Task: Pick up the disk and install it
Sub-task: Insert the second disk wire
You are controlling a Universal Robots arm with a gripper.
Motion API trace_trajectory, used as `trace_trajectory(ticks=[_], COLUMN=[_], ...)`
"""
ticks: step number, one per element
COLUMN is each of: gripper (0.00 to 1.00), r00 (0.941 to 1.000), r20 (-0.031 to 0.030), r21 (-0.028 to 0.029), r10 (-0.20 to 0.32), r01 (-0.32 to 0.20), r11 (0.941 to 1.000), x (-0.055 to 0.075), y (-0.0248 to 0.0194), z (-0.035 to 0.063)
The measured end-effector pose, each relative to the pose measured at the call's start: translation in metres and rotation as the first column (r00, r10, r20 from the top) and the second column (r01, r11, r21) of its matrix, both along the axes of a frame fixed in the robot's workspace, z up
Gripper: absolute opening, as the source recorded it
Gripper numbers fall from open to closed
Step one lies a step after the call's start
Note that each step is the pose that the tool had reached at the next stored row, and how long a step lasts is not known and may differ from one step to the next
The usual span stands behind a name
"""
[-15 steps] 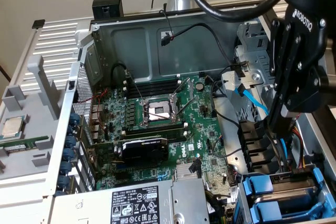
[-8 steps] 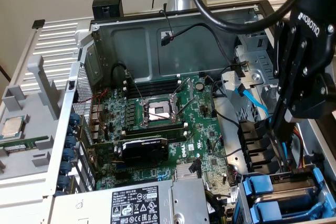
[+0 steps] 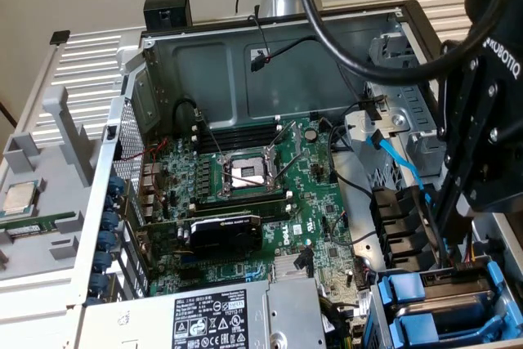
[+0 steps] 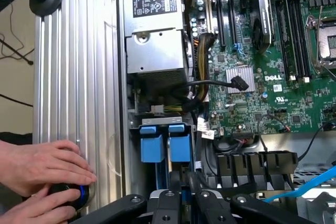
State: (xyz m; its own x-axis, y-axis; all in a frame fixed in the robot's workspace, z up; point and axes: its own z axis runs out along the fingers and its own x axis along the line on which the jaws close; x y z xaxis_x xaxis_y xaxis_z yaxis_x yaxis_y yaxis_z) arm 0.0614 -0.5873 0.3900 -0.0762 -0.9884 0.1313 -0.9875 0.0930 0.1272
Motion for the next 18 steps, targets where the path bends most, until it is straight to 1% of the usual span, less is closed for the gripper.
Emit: trace_trajectory(ticks=[1, 2, 16, 17, 18], gripper=[0.16, 0.16, 0.16, 0.16, 0.16], r00=[1.0, 1.0, 1.0, 1.0, 1.0], r20=[0.0001, 0.0001, 0.0001, 0.0001, 0.0], r21=[0.0051, 0.006, 0.006, 0.0065, 0.0116], r10=[0.0, 0.0, 0.0, 0.0, 0.0], r01=[0.0, 0.0, 0.0, 0.0, 0.0], r11=[1.0, 1.0, 1.0, 1.0, 0.9999], x=[0.0, 0.0, 0.0, 0.0, 0.0], y=[-0.0014, -0.0015, -0.0015, -0.0015, -0.0016], z=[0.0, 0.0, 0.0, 0.0, -0.0001])
